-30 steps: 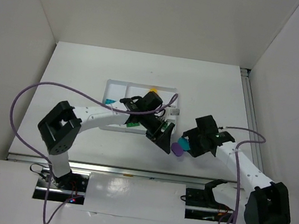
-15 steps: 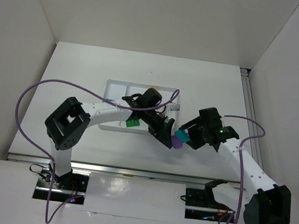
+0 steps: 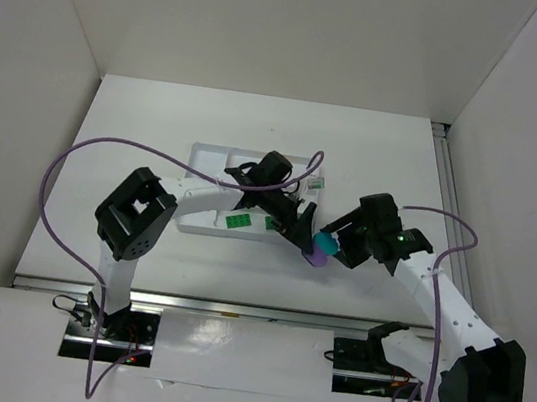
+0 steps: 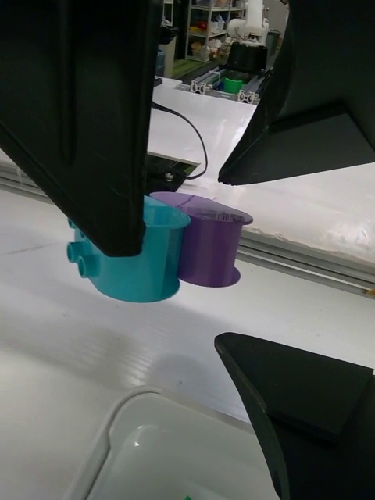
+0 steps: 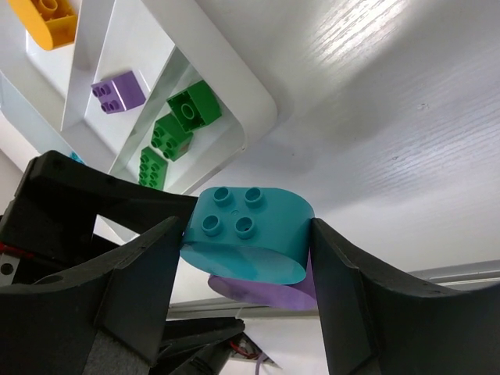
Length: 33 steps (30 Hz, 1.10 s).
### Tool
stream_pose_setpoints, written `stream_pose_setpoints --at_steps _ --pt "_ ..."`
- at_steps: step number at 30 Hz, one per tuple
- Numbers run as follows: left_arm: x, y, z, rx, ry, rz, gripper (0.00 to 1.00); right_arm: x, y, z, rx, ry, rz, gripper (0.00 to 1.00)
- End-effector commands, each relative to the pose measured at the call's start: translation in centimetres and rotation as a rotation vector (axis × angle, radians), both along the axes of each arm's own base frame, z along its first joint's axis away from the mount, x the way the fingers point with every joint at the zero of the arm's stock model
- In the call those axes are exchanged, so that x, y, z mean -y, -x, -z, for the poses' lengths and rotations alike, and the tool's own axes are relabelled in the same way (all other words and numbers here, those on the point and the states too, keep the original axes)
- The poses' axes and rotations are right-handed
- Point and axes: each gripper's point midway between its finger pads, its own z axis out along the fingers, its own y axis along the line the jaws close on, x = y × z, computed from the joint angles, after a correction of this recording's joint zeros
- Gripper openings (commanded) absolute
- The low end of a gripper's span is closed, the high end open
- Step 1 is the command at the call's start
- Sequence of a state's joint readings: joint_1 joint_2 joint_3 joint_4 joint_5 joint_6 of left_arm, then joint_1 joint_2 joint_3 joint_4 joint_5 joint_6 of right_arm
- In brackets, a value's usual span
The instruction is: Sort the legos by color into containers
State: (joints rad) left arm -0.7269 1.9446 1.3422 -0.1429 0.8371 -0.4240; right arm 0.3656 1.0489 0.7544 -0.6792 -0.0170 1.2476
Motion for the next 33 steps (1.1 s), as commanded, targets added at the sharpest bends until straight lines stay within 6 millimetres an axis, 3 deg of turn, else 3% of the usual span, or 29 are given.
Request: stream_pose_setpoints --at_steps 1,5,6,9,13,15,19,23,33 --pt "1.4 -0.6 -2.7 0.067 0.108 0.035 0.88 -0.3 -0.5 -2.3 0.049 -0.034 -0.002 0.58" --pt "2.0 0.2 -4.6 0.052 0.206 0.098 0.77 -0.5 -0.6 -2.4 0.055 -0.044 -0.008 0.58" --pt "1.9 0.7 -5.0 0.039 0.228 0.123 0.7 -0.5 -0.6 -2.4 0.053 -0.049 0.0 0.58" --pt "1.7 1.3 -5.0 0.017 0.237 0.147 0.64 -0.3 -0.8 -2.3 0.056 -0.05 0.009 0.58" --pt "1.6 1.5 -4.8 0.029 0.246 0.162 0.65 -0.8 -1.0 -2.6 0.069 -0.073 -0.004 0.58" --pt "1.3 1.6 -4.7 0.035 0.227 0.162 0.74 -0.8 -1.0 -2.7 0.066 -0.078 0.003 0.58" --pt "1.2 1.6 -3.9 0.021 0.205 0.156 0.81 -0.8 -1.0 -2.7 0.066 -0.078 0.003 0.58" --pt "1.5 2.5 -3.0 -0.016 0.178 0.172 0.83 -0.9 -1.2 -2.6 0.066 -0.078 0.003 0.58" --pt "1.5 2.5 -1.9 -0.059 0.15 0.149 0.81 -0.7 -1.8 -3.6 0.101 -0.067 0.006 0.58"
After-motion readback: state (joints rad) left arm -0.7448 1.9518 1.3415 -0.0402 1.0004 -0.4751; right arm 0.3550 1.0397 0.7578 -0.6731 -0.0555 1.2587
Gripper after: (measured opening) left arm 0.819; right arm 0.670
